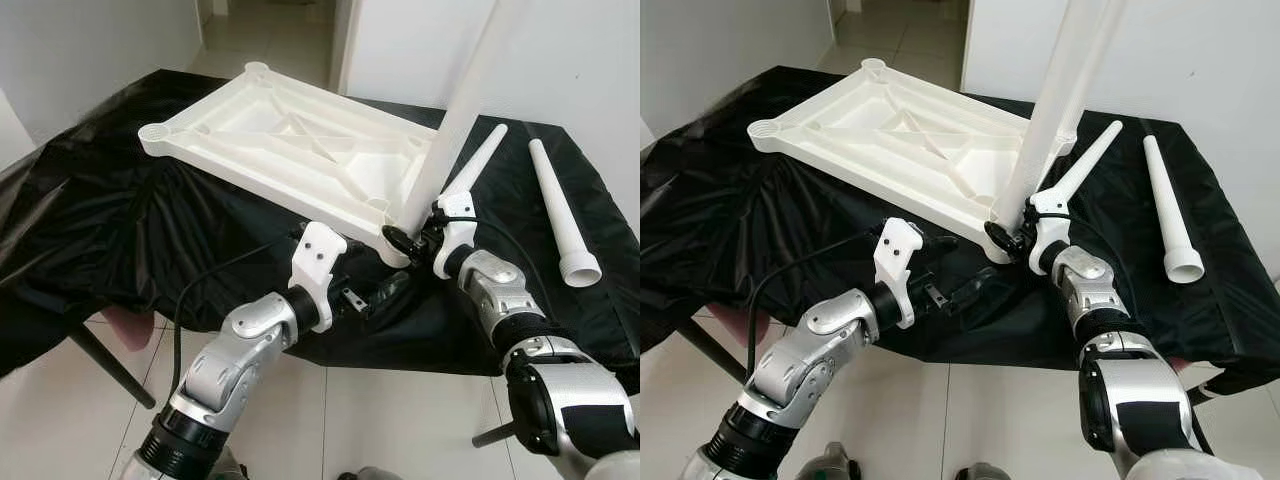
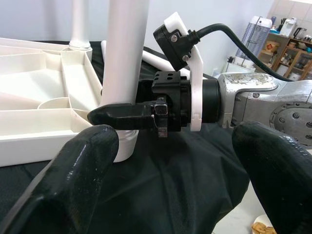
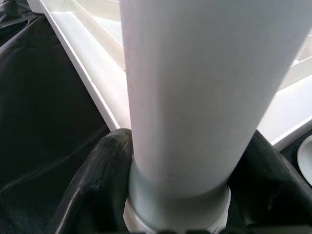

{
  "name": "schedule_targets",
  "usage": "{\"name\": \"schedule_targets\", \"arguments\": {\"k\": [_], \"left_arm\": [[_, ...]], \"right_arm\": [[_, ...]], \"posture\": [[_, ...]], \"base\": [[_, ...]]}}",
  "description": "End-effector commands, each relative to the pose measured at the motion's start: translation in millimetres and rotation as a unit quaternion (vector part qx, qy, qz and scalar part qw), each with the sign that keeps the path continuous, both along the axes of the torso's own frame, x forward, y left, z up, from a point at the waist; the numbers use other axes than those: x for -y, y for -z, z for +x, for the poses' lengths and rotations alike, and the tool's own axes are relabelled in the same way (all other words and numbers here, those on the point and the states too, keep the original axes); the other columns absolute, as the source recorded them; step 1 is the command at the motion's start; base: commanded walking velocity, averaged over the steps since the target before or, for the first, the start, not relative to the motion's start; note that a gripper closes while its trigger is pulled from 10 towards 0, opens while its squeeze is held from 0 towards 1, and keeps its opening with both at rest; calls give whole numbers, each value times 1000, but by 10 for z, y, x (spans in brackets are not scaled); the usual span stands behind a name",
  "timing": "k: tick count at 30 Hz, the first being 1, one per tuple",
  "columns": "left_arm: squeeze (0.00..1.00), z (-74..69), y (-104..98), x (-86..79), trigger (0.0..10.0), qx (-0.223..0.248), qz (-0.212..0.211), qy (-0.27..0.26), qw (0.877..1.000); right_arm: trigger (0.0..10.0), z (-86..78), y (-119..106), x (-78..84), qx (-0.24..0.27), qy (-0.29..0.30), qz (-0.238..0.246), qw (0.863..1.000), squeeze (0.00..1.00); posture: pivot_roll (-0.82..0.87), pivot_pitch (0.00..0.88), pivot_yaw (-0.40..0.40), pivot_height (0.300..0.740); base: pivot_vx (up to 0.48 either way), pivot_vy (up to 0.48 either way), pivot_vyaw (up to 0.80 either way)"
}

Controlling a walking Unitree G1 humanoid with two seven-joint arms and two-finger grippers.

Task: Building children table

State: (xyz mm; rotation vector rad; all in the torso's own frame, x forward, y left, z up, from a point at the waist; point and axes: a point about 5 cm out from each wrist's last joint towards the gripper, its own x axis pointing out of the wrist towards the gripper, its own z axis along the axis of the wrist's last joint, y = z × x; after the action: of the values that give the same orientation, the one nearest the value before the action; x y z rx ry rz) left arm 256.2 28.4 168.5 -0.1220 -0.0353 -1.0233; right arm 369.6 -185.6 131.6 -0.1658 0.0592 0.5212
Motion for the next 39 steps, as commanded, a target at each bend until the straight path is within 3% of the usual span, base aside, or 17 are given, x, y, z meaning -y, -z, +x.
{"name": "schedule_targets", "arguments": {"k": [1,2,3,16,21,25,27,29,32,33,35,39], "left_arm": [[0,-17,-25,7,10000,4,0,14,1000],[0,-19,-23,7,10000,3,0,14,1000],[0,-23,-20,9,10000,2,-1,14,1000],[0,-46,-6,18,10000,-1,-1,15,1000],[0,-49,0,23,10000,-3,-2,16,1000],[0,-43,-2,21,10000,-3,-2,16,1000],[0,-43,-2,21,10000,-3,-2,16,1000],[0,-42,-2,21,10000,-2,-1,17,1000],[0,-49,0,16,10000,-2,0,17,1000],[0,-49,0,16,10000,-2,0,17,1000],[0,-52,2,14,10000,-3,0,17,1000],[0,-52,3,14,10000,-3,0,18,1000]], "right_arm": [[0,-31,104,48,-30,6,-11,999,0],[0,-42,119,47,-31,4,-10,999,0],[10000,-52,134,32,-32,0,-5,999,0],[10000,-41,107,-133,-10,34,56,998,0],[10000,-32,97,-206,-1,83,70,994,0],[10000,-23,99,-221,-1,164,93,982,0],[10000,-23,99,-221,-1,164,93,982,0],[10000,-26,97,-210,5,194,95,976,0],[10000,-74,115,-236,14,264,117,957,0],[10000,-74,115,-236,14,264,117,957,0],[10000,-133,104,-288,29,316,126,940,0],[10000,-178,88,-314,41,359,128,924,0]], "posture": [[82,22,-53,740],[81,24,-54,740],[80,27,-54,740],[74,36,-54,740],[72,37,-54,740],[72,35,-53,740],[72,35,-53,740],[72,35,-53,740],[74,34,-52,740],[74,34,-52,740],[74,36,-52,740],[73,37,-51,740]], "base": [[0,0,0],[0,0,0],[0,0,0],[0,0,0],[0,0,0],[0,0,0],[0,0,0],[0,0,0],[0,0,0],[0,0,0],[0,0,0],[0,0,0]]}}
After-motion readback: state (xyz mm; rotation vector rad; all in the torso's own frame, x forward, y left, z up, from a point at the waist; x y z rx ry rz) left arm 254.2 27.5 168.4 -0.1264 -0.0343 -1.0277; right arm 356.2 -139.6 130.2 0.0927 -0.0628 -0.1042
